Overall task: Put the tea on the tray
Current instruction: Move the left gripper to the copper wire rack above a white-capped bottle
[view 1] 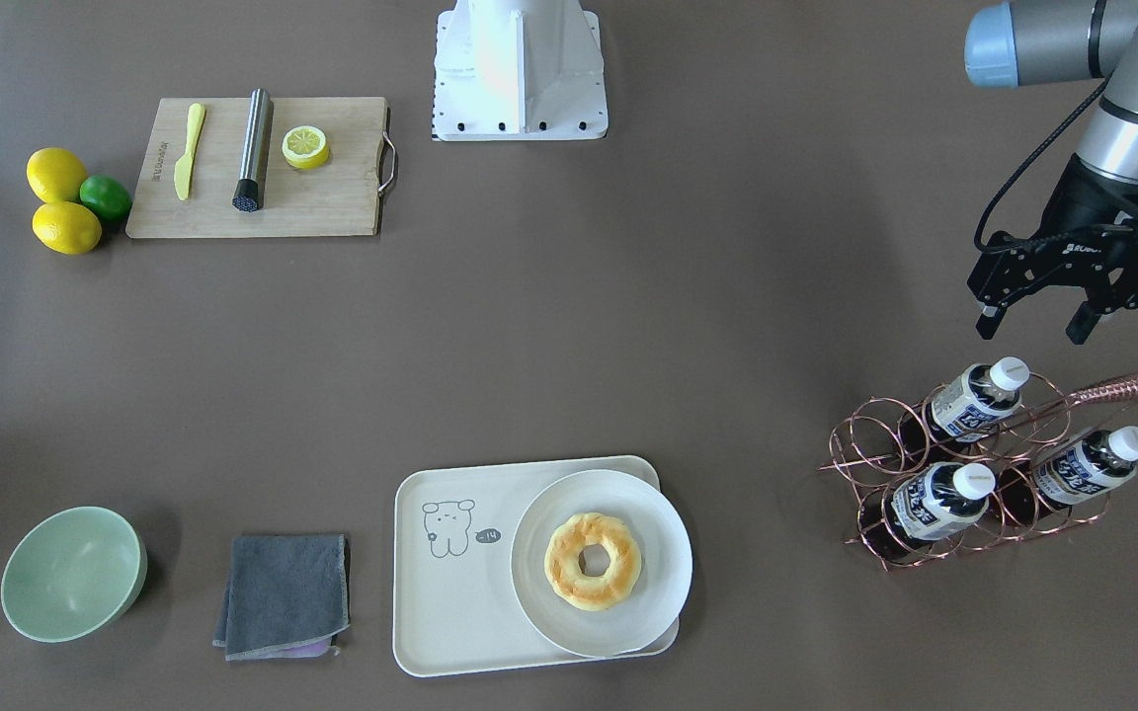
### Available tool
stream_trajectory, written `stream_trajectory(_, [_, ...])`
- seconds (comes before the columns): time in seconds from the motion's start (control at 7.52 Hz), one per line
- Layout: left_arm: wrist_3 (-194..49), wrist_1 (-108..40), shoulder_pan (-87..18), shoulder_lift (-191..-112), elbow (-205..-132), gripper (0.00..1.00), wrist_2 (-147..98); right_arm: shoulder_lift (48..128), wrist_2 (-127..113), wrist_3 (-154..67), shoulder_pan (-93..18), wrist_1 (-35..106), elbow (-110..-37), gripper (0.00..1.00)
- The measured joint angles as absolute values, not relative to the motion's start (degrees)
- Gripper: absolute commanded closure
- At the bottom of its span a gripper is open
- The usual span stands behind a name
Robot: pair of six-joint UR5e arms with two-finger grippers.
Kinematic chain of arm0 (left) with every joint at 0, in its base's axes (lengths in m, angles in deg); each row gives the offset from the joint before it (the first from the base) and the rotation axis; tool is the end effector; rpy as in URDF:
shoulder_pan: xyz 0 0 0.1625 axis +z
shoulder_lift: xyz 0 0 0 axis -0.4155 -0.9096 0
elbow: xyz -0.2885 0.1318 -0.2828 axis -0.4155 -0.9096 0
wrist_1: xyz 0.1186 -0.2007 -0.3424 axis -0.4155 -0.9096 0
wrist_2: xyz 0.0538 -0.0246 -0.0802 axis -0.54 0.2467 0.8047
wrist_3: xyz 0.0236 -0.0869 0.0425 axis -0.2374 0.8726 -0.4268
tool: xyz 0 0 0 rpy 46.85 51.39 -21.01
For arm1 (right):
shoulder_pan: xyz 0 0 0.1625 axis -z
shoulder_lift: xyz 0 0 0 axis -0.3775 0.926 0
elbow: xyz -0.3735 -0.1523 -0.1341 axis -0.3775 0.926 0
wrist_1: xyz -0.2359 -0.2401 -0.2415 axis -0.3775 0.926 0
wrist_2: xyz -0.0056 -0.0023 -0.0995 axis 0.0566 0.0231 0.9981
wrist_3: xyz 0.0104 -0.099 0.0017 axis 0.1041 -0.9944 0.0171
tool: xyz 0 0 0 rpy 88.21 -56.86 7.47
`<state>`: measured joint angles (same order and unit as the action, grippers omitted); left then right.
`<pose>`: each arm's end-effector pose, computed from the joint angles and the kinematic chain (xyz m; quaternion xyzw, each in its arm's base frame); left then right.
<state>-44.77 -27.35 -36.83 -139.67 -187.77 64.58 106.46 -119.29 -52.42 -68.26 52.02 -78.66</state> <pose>0.1724 -0.5213 0.3852 0.2345 0.3661 -0.0333 0.8999 0.0662 -0.5070 0.5755 0.0287 -0.3889 0.0438 0.9198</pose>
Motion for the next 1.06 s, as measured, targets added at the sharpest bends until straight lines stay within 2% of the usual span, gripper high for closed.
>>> stream_trajectory(0.4, [-45.0,-30.0,-35.9,-140.3,-185.0,0.2,61.7,106.3,-119.3,-52.4,-68.3,52.0,-78.7,0.0])
stream_trajectory(1.06, [-45.1,-31.9,-35.1,-140.3,-183.9,0.42,61.4,106.4,-119.3,-52.7,-68.3,52.0,-78.6,0.0])
